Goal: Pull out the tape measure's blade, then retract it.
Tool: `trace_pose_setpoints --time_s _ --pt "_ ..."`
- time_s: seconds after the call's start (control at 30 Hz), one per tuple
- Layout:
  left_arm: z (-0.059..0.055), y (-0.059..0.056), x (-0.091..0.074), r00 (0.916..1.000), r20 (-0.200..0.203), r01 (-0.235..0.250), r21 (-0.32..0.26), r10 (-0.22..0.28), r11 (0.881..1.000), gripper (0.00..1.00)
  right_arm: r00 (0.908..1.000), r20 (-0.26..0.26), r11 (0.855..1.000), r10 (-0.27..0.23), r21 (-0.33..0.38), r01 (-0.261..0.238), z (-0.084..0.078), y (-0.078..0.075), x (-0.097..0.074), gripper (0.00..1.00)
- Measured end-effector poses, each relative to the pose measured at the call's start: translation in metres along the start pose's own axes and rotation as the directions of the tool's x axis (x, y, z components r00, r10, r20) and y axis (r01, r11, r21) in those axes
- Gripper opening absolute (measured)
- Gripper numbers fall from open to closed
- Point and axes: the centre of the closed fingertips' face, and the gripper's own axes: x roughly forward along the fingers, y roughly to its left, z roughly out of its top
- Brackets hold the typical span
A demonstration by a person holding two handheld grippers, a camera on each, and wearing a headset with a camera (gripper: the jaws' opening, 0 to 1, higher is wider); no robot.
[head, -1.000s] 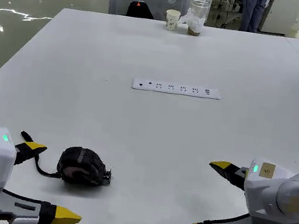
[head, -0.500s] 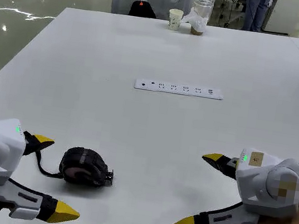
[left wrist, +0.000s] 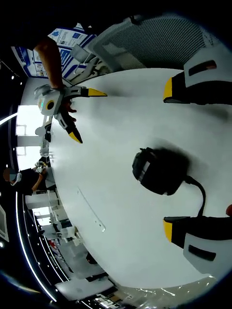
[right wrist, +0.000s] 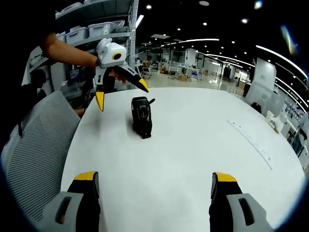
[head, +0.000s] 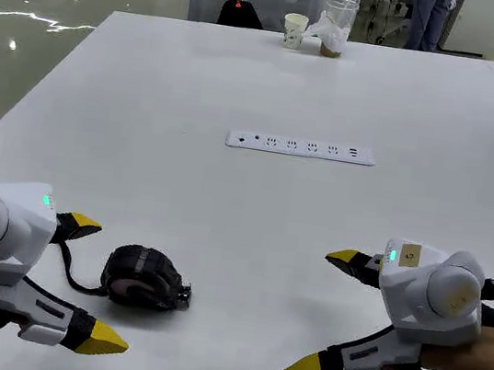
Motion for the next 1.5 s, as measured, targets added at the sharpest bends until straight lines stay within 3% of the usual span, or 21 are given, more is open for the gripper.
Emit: trace_pose_setpoints --time_s 0.33,0.53,0.73,1.13,1.5 --pt "-0.003 0.003 0.001 0.9982 -0.032 0.051 0.040 -0.050 0.998 0.82 0.9990 -0.001 0.998 0.044 -0.051 -0.044 0.006 -0.001 0.015 0.91" --pt "-0.003 0.008 0.004 0.9967 -0.050 0.068 0.069 -0.064 0.995 0.76 0.9971 0.004 0.993 0.076 -0.088 -0.076 0.013 0.001 0.024 0.82" --pt "-0.008 0.013 0.007 0.9913 -0.094 0.102 0.102 -0.093 0.990 0.67 0.9954 -0.002 0.989 0.096 -0.113 -0.095 0.018 0.001 0.035 0.75" --pt "-0.010 0.019 0.010 0.9849 -0.127 0.135 0.141 -0.118 0.981 0.51 0.9924 0.007 0.982 0.123 -0.144 -0.121 0.033 0.002 0.051 0.63" --pt "-0.009 0.018 0.014 0.9730 -0.170 0.186 0.176 -0.156 0.967 0.42 0.9865 -0.020 0.968 0.163 -0.190 -0.163 0.037 0.008 0.068 0.54"
